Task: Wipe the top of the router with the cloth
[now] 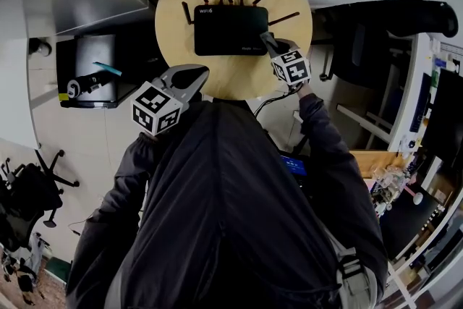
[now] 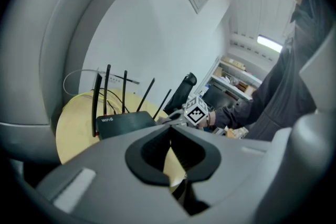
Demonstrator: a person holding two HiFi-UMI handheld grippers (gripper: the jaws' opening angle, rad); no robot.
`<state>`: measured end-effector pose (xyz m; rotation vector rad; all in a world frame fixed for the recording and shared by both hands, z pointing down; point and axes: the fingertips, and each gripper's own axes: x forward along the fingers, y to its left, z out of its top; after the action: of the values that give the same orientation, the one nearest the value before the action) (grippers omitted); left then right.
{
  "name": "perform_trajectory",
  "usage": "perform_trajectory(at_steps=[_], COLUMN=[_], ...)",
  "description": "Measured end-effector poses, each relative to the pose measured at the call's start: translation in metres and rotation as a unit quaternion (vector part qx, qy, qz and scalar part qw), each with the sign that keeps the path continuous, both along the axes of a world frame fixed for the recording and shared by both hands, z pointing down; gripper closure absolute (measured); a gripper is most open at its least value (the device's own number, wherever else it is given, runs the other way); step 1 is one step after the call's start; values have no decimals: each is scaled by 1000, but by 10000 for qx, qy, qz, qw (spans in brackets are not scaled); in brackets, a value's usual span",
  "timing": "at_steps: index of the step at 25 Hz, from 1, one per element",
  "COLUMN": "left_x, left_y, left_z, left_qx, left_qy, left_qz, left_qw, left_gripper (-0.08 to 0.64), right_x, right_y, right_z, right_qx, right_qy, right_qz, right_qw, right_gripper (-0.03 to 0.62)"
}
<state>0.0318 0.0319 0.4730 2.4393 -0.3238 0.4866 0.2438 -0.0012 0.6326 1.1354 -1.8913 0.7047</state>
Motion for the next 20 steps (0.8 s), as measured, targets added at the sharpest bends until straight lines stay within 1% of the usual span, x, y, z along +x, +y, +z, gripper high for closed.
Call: perform_trajectory(at_steps=[4, 8, 14, 20], left_x=[19, 34, 52, 60], left_y=[-4, -8, -8, -6], left_z=[-1, -1, 2, 5], left_qx=[-38, -80, -164, -236], left_qy=[-69, -155, -281, -395], left_qz=[-75, -193, -282, -325], left_qw=[9999, 9997, 9991, 9984], left_gripper=[560, 560, 560, 560], right_x=[8, 20, 28, 20], right_y=[-21, -29, -30, -37], right_z=[5, 20, 35, 46], right_qx=[34, -103, -156, -119], right_qy=[121, 135, -101, -73], right_qz=[-330, -362, -469, -964], right_qw=[9994, 9992, 9987, 9952], right_gripper=[560, 560, 560, 560])
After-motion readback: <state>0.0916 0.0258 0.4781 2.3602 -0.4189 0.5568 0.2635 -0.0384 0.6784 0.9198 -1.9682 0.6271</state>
